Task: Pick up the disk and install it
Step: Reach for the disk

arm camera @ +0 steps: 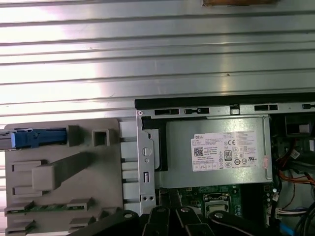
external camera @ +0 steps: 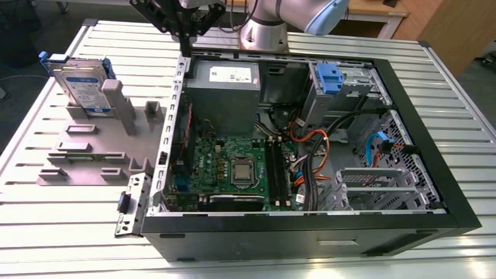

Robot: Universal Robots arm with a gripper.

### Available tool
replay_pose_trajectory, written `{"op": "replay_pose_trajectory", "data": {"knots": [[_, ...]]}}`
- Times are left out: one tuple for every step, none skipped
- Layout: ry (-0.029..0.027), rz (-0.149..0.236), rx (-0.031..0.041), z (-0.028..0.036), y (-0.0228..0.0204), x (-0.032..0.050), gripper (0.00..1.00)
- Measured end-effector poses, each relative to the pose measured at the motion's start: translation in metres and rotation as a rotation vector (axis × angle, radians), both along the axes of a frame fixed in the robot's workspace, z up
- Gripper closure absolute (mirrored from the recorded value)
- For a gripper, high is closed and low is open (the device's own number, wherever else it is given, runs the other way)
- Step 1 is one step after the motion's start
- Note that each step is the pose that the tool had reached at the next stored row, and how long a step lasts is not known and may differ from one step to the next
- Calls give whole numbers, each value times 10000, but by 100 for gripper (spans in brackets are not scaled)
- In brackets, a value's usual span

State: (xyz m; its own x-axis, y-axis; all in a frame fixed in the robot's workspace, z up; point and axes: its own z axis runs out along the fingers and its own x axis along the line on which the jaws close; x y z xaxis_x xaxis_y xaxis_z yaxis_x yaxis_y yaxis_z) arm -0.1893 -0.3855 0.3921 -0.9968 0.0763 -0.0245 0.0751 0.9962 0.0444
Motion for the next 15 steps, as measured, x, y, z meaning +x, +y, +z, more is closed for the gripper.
{"op": "replay_pose_trajectory", "data": {"knots": [[0,-1,0,0,1,-23,89],[0,0,0,-1,4,-45,89],[0,0,0,-1,6,-62,89],[-1,1,0,-2,8,-75,89],[-1,-1,1,-3,10,-82,89],[-1,0,0,-3,10,-82,89],[0,1,-1,-2,10,-82,89],[0,1,-1,-3,10,-83,89],[0,1,-1,-3,10,-83,89],[0,1,-1,-3,10,-83,89],[0,0,-1,-3,10,-84,89],[0,1,0,-3,10,-84,89],[0,1,0,-3,10,-84,89],[0,0,0,-3,10,-84,89],[0,-1,0,-3,10,-87,89]]}}
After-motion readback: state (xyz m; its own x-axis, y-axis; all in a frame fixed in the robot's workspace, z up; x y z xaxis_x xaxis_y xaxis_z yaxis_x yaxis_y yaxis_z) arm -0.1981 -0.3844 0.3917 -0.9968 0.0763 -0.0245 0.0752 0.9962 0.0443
